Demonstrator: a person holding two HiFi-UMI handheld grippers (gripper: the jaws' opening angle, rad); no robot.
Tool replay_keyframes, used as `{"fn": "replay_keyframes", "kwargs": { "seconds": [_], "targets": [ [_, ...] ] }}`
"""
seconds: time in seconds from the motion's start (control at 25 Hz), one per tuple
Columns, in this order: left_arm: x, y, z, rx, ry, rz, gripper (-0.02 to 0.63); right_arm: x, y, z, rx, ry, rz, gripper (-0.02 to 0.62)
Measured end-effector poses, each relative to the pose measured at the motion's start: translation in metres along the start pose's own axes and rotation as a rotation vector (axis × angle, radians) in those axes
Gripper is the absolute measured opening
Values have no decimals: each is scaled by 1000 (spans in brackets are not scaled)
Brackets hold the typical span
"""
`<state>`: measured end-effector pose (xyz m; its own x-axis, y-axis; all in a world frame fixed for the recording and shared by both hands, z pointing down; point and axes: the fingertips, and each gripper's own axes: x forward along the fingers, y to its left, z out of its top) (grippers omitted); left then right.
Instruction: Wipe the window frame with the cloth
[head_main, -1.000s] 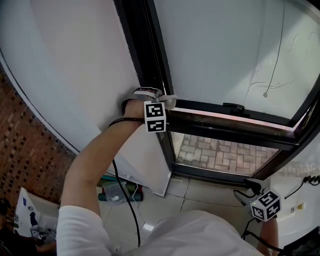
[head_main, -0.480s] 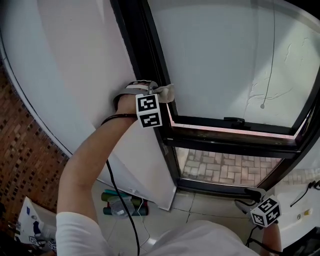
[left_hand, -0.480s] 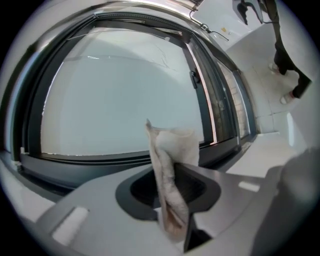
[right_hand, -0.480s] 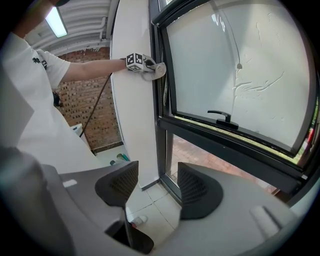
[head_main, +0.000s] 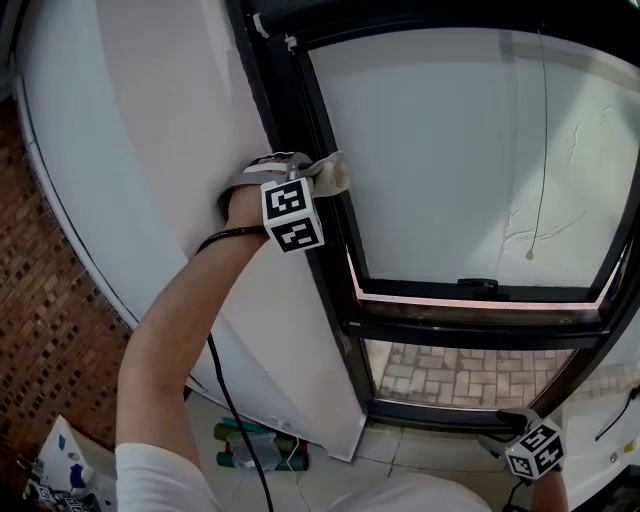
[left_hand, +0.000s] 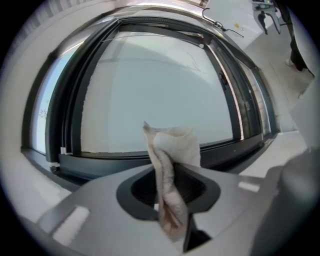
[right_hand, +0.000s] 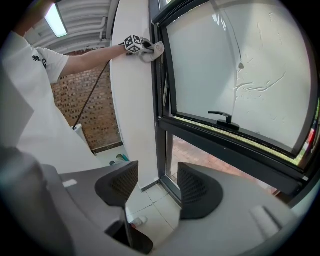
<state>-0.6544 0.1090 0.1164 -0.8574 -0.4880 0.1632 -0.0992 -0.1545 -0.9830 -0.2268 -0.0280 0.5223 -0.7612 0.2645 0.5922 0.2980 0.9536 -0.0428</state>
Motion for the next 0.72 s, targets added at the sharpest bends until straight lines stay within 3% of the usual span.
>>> {"fn": "replay_keyframes", "kwargs": {
  "seconds": [0.2,0.72],
  "targets": [
    [-8,55,-7,-22,15,80,106,0,-5,3,4,-10,-11,249],
    [-35,187,-25,28,69,296,104,-2,-10,5,21,-18,-36,249]
  ]
}}
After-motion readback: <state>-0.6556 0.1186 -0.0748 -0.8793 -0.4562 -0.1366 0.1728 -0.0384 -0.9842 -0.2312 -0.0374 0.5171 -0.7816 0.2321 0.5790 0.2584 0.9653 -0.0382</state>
